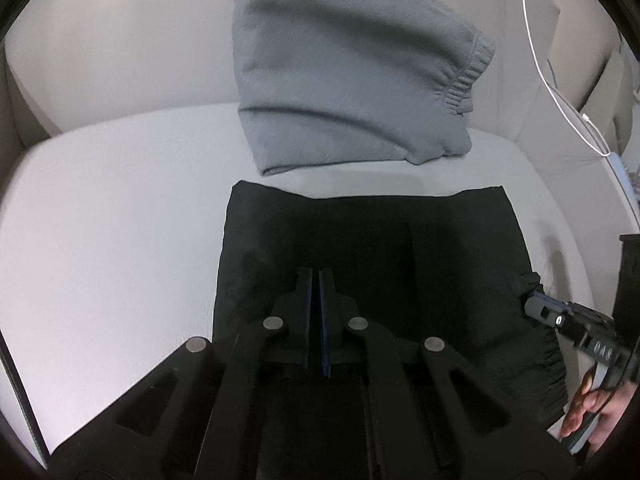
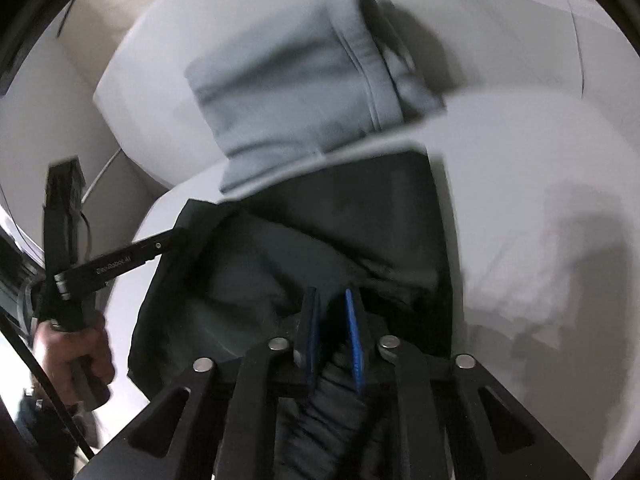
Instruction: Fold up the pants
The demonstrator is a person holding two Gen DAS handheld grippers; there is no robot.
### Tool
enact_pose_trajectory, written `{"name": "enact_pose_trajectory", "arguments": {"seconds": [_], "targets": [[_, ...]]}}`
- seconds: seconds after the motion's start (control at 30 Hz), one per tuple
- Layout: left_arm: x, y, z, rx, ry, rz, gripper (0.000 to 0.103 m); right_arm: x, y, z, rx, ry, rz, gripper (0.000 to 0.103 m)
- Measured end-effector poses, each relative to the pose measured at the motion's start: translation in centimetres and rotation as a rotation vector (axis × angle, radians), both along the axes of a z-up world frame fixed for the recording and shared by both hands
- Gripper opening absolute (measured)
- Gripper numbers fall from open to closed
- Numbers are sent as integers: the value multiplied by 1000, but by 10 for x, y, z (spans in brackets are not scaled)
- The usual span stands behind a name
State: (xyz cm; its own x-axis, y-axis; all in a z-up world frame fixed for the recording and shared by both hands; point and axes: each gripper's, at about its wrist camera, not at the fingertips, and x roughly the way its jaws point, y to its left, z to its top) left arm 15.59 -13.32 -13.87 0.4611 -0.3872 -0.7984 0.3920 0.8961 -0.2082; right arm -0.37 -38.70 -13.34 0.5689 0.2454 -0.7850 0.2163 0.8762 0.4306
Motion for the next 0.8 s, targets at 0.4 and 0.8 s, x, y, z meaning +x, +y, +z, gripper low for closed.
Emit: {"name": "enact_pose_trajectory", "arguments": {"seconds": [0.4,0.8], "targets": [[-51,33,50,1,-77,77,2,-14,-1,30,21,-32,-8,26],[-180,52,144,-19,-345,255,102,-68,57,135,-349,-181,-17,103]]}}
